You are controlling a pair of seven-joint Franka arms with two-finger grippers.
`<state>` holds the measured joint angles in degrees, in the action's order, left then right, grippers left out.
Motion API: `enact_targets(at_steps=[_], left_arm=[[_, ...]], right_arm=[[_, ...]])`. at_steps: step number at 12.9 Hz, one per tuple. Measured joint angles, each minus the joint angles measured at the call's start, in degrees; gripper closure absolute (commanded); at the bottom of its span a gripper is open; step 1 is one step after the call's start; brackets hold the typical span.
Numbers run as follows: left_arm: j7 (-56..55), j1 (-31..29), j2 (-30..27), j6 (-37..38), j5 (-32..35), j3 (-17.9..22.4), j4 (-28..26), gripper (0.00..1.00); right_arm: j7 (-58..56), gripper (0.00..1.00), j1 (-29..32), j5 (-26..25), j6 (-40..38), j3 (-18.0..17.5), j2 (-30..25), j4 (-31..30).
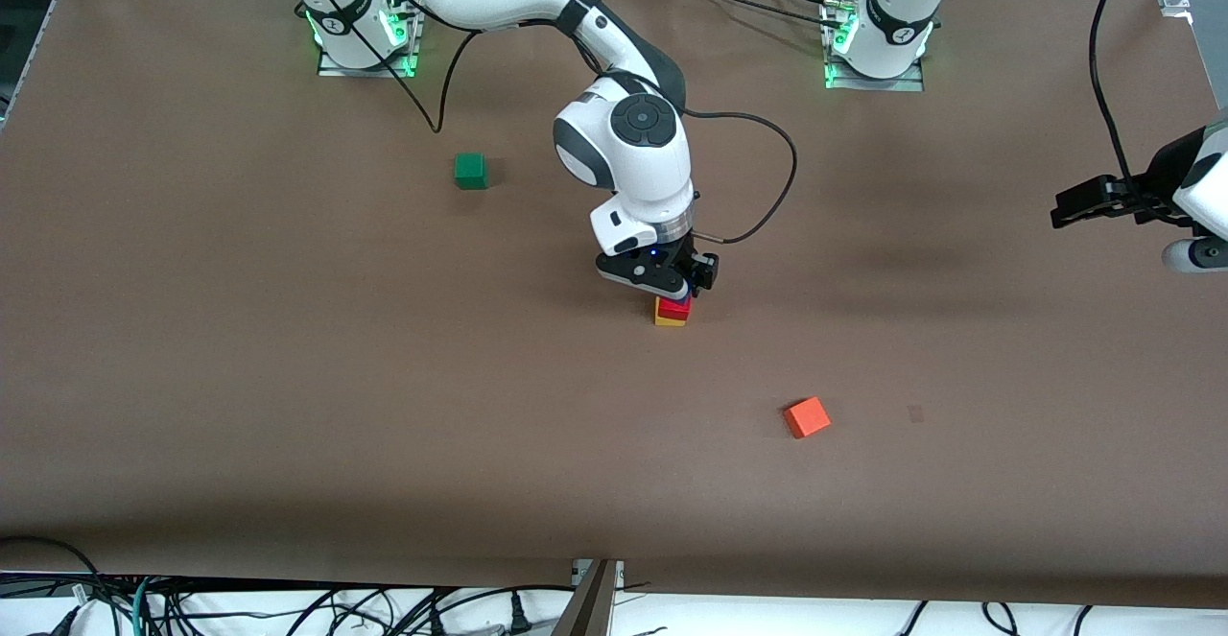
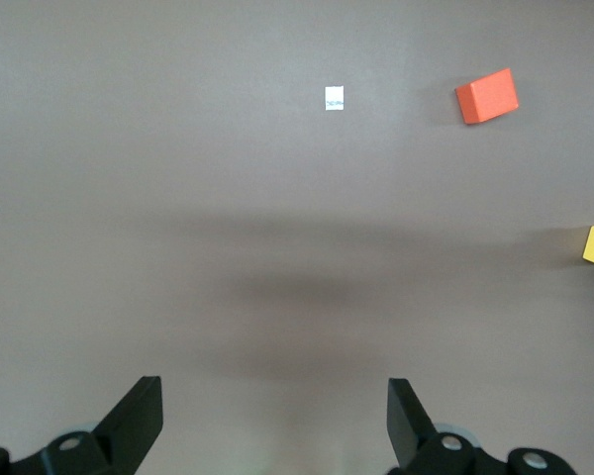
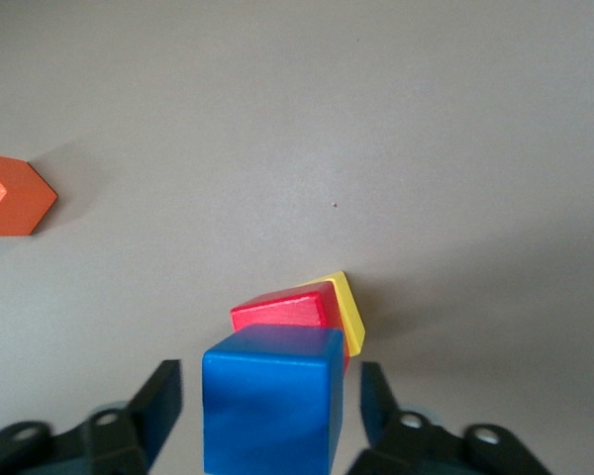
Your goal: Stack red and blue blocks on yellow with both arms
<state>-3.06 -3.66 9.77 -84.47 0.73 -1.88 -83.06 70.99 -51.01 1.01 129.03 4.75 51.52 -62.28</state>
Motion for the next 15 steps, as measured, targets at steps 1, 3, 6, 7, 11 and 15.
enact_targets(at_steps=[1, 3, 6, 7, 11, 15], left_arm=[[0.0, 0.0, 0.0, -0.3, 0.0, 0.0, -0.4, 0.00], [0.0, 0.1, 0.0, -0.9, 0.0, 0.0, -0.6, 0.00], [0.0, 0.2, 0.1, -1.4, 0.0, 0.0, -0.2, 0.00], [0.0, 0.2, 0.2, -1.4, 0.0, 0.0, 0.0, 0.00], [0.0, 0.2, 0.3, -1.4, 0.0, 0.0, 0.2, 0.00], [0.0, 0.2, 0.5, -1.4, 0.0, 0.1, 0.2, 0.00]], right_arm=[[0.0, 0.01, 0.0, 0.0, 0.0, 0.2, 0.0, 0.1], [0.0, 0.01, 0.0, 0.0, -1.3, 0.6, 0.0, 0.3], [-0.3, 0.00, 1.9, 0.0, -7.9, 1.1, -2.1, 2.6], [-1.0, 0.00, 3.1, 0.0, -10.5, 1.1, -4.0, 3.0], [-10.4, 0.00, 9.1, 2.3, -21.7, 1.2, -13.1, 3.4], [-29.4, 0.00, 22.0, 8.0, -33.2, 1.7, -19.2, 2.0]])
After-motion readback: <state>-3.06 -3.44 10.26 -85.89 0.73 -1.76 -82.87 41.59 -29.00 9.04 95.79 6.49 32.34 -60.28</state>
